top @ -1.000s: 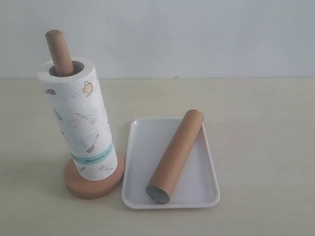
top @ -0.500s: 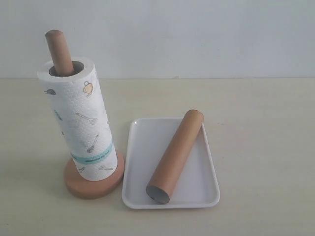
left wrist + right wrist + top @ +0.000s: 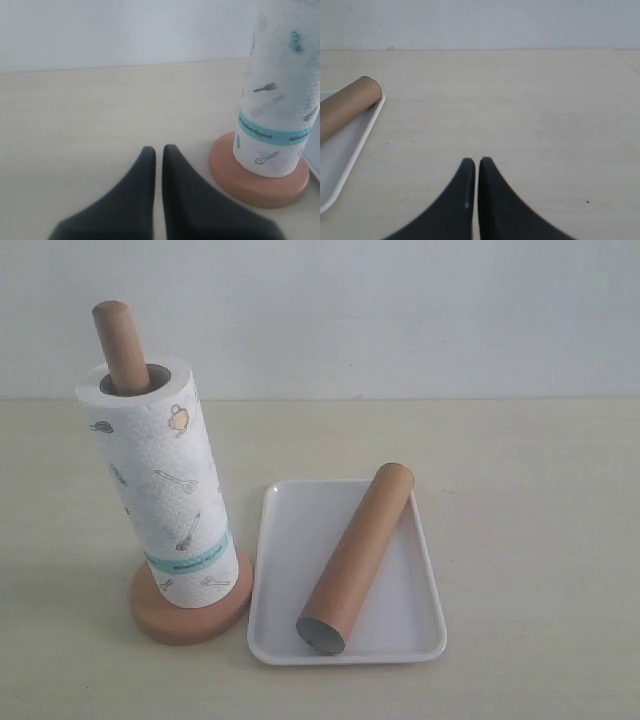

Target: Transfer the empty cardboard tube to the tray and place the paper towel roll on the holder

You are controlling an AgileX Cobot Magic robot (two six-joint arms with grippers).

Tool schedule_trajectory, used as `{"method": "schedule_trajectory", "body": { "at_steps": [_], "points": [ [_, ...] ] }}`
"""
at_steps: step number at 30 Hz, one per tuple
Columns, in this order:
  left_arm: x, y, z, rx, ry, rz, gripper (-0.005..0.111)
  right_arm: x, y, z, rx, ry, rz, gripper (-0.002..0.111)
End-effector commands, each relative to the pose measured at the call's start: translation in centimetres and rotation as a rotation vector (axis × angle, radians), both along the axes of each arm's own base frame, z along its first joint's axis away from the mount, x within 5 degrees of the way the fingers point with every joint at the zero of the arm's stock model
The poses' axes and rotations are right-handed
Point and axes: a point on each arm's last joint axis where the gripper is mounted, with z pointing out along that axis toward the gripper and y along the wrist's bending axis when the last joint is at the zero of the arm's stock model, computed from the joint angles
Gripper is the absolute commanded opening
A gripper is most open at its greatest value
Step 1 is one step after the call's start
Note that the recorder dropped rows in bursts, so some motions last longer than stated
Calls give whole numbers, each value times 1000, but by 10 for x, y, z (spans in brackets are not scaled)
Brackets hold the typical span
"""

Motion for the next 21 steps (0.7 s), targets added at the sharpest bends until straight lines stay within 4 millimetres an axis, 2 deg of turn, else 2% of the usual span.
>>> {"method": "schedule_trajectory", "body": {
  "at_steps": [1,21],
  "points": [
    [0,0,-1,-4,-2,1,4,0,0,1,3,-12,-5,3],
    [0,0,-1,-4,-2,1,4,0,0,1,7,-12,-7,3]
  ]
}}
